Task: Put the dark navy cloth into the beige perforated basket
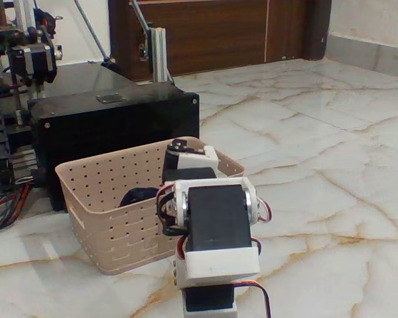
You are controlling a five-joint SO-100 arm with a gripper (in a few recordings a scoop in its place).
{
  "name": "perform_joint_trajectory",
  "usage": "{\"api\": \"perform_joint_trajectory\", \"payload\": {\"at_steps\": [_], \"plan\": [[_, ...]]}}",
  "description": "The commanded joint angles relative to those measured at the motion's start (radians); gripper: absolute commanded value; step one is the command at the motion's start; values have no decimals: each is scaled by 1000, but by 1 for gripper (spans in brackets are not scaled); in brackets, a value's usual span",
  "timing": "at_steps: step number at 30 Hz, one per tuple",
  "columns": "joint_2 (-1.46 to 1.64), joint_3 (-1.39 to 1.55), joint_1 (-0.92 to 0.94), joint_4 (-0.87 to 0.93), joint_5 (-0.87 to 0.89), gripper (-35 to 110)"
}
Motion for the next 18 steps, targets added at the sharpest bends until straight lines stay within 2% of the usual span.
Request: {"api": "perform_joint_trajectory", "payload": {"at_steps": [1, 5, 8, 14, 18], "plan": [[25, 34, 8, -61, -23, 0], [26, 152, 15, -181, -66, 0], [25, 152, 15, -140, -84, 0], [25, 152, 26, -166, -98, 0], [23, 152, 41, -164, -175, 0]]}}
